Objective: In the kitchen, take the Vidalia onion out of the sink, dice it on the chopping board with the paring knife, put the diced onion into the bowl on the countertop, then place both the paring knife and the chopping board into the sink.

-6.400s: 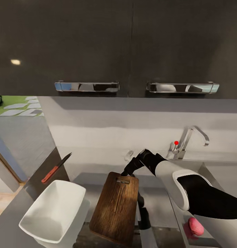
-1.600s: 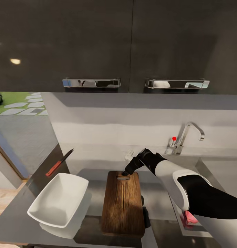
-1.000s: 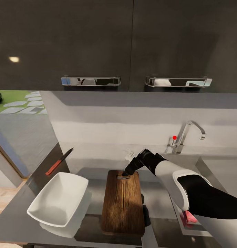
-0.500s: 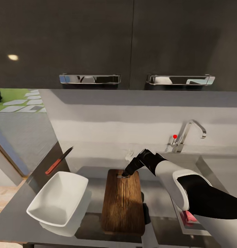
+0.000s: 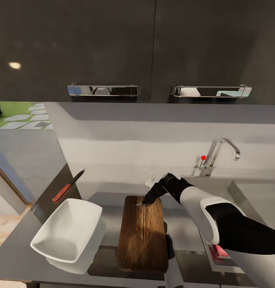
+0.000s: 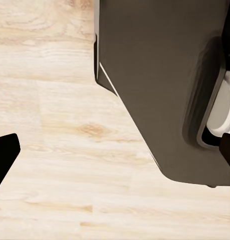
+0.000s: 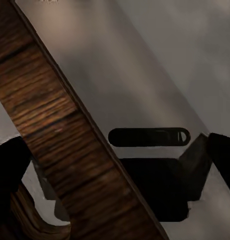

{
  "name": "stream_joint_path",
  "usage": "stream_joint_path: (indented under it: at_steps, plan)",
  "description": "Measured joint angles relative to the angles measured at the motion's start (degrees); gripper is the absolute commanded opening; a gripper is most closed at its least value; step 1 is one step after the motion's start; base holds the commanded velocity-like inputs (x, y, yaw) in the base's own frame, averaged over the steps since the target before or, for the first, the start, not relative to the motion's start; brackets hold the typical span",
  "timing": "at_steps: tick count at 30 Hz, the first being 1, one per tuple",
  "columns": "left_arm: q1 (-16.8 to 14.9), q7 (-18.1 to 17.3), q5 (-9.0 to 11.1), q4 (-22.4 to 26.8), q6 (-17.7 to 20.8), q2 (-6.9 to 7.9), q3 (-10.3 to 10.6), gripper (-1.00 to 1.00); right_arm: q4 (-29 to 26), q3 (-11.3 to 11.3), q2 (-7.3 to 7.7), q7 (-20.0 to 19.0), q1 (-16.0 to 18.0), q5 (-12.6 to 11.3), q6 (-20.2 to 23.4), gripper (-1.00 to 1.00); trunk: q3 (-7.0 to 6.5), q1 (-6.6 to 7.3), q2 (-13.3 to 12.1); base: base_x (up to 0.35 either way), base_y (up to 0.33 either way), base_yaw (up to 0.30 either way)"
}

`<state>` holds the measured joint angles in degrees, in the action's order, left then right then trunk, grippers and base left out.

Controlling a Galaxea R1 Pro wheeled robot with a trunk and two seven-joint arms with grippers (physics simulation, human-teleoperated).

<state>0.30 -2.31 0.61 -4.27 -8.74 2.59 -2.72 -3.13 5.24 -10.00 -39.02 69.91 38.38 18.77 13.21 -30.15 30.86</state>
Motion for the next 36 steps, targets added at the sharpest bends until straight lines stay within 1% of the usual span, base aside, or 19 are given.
stream_joint_path:
  at_steps: [7,8,9,29,31,36]
  plan:
    - [0.0,0.0,-0.05,0.0,0.05,0.02,0.0,1.0,-0.02,0.13,0.0,-0.02,-0.01,0.19,-0.04,-1.0,0.0,0.0,0.01,0.0,0.0,0.0]
    - [0.0,0.0,-0.05,0.0,0.02,0.02,0.0,1.0,0.01,-0.19,0.0,-0.12,-0.05,-0.08,0.16,-1.0,0.0,0.0,0.0,0.0,0.0,0.0]
    - [0.0,0.0,-0.04,0.0,0.01,0.02,0.0,1.0,-0.01,0.07,0.0,-0.02,-0.01,0.18,0.08,-1.0,0.0,0.0,0.0,0.0,0.0,0.0]
    - [0.0,0.03,-0.06,0.0,0.0,-0.09,0.0,1.0,-0.32,0.19,0.0,0.1,-0.01,0.43,0.13,-1.0,0.0,0.0,0.0,0.0,0.0,0.0]
    - [0.0,0.01,-0.06,0.0,0.0,-0.13,0.0,1.0,-0.34,0.05,0.0,0.11,-0.03,0.96,0.15,-1.0,0.0,0.0,0.0,0.0,-0.003,0.0]
    - [0.0,0.07,-0.06,0.0,0.08,-0.21,0.0,1.0,-0.39,-2.38,0.0,0.05,-0.01,3.49,0.25,-1.0,0.0,-0.01,0.0,-0.074,-0.117,0.0]
